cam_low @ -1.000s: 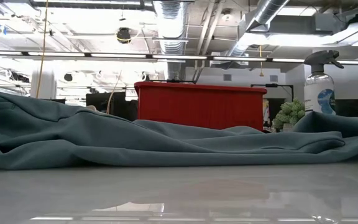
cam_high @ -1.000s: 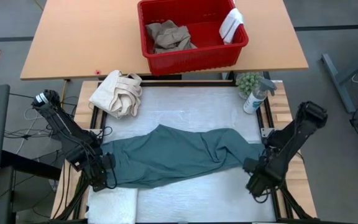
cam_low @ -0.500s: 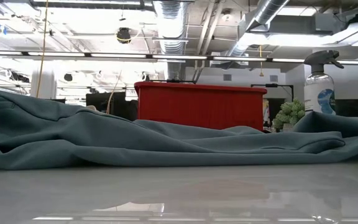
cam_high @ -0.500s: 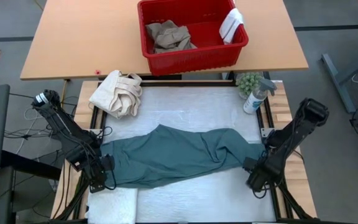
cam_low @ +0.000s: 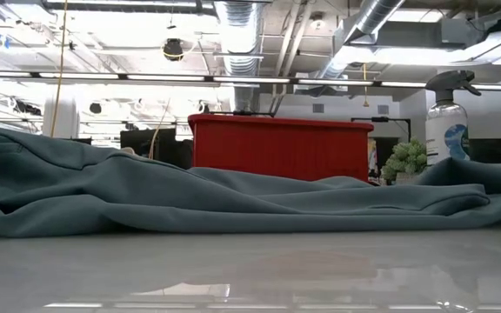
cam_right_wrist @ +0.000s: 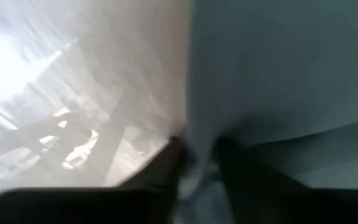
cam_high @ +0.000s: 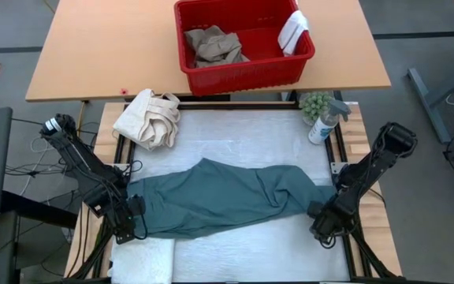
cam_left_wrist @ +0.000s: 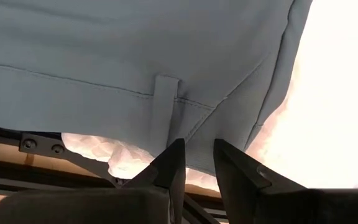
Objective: Fold Laundry from Bin
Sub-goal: Fold the blue pants
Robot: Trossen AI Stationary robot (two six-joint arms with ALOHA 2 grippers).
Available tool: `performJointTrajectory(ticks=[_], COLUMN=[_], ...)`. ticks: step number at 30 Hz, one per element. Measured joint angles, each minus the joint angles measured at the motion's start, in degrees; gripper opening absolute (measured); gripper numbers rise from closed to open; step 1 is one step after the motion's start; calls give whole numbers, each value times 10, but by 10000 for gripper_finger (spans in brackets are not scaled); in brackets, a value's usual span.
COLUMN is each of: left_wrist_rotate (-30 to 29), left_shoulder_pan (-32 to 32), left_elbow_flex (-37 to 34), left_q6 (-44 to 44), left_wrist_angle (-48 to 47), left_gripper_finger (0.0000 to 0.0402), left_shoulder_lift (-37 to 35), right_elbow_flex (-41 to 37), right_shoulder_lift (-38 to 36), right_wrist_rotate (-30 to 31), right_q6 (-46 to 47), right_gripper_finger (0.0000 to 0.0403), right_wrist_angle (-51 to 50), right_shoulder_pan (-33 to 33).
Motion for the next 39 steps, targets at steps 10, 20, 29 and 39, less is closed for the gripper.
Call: performJointTrajectory(ticks=[10, 20, 29, 39], left_wrist_rotate=[11, -275, -414, -211], left_shoulder_pan=[0, 46, 245, 394], left_elbow_flex=[0, 160, 196, 196], left_q6=[1, -32, 174, 394], left_wrist_angle=[2, -3, 150, 459], left_gripper_finger=[73, 24, 0, 0], left_shoulder_lift=[0, -26, 2, 205], right_elbow_flex=[81, 228, 322, 341], right_shoulder_lift=[-57, -120, -131, -147], right_wrist_rotate=[19, 110, 140, 295], right_q6=[58, 92, 91, 228], right_gripper_finger=[21, 21, 21, 21], right_wrist_angle=[-125, -346, -471, -471], right_shoulder_pan=[1, 0, 0, -8])
